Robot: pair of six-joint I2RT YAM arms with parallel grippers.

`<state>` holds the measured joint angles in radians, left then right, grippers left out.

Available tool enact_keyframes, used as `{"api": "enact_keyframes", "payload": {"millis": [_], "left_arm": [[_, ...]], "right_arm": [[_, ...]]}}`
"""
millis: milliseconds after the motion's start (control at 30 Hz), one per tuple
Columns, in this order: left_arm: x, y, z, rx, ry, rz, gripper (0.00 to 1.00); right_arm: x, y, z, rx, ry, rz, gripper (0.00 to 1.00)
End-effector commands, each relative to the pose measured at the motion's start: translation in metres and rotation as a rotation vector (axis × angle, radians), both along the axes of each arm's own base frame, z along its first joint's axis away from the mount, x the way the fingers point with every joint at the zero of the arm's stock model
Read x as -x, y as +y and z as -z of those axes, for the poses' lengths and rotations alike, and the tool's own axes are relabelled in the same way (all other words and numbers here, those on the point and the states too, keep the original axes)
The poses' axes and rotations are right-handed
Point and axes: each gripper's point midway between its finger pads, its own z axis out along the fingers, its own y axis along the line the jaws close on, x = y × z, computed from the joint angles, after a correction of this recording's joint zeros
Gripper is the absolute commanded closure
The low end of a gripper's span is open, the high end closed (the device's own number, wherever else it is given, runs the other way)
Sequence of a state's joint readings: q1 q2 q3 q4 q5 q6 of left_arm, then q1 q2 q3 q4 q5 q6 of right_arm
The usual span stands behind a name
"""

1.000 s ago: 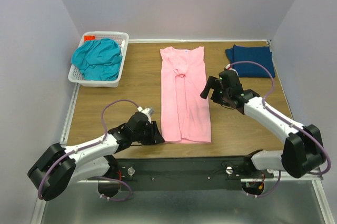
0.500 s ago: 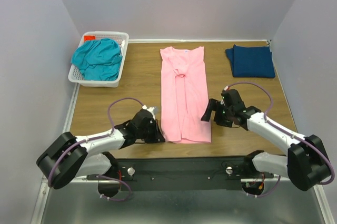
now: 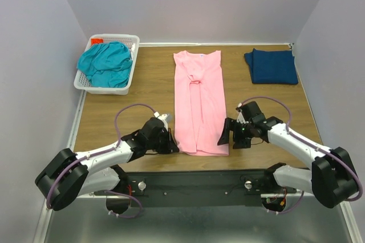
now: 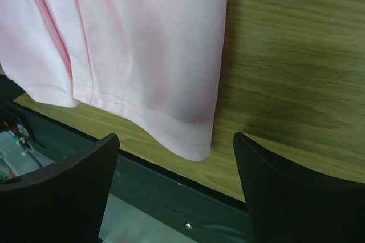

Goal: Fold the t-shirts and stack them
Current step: Fold the tshirt

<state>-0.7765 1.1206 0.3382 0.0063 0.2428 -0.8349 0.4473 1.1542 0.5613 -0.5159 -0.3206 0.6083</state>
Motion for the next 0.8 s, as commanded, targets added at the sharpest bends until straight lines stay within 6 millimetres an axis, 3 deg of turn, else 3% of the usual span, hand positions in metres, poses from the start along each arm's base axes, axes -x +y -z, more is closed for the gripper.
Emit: {"api": "enact_keyframes", "payload": {"millis": [0,167,467,500,600,767], "left_arm": [[-0.003,0.000,-0.005,-0.008,-0.037,0.012,1.00],[-0.002,-0.002,-0.007,-0.005,-0.031,0.025,1.00],[-0.006,-0.003,-0.011,0.000,-0.042,0.006,1.00],[-0.009,-0.003,-0.011,-0.002,-0.049,-0.001,1.00],[-0.012,-0.005,-0.011,0.012,-0.058,-0.019,1.00],[-0.020,-0.010,-0.019,0.038,-0.082,-0.033,1.00]], "right_arm": [[0.025,0.001,0.013,-0.009,0.105,-0.070,0.14],[0.036,0.002,0.021,-0.007,0.153,-0.102,0.26],[0.036,0.001,0.032,0.019,0.171,-0.113,0.48],[0.035,0.000,0.035,0.028,0.173,-0.110,0.58],[0.032,0.001,0.038,0.029,0.168,-0.097,0.72],[0.020,0.005,0.027,0.018,0.113,-0.087,0.84]]}}
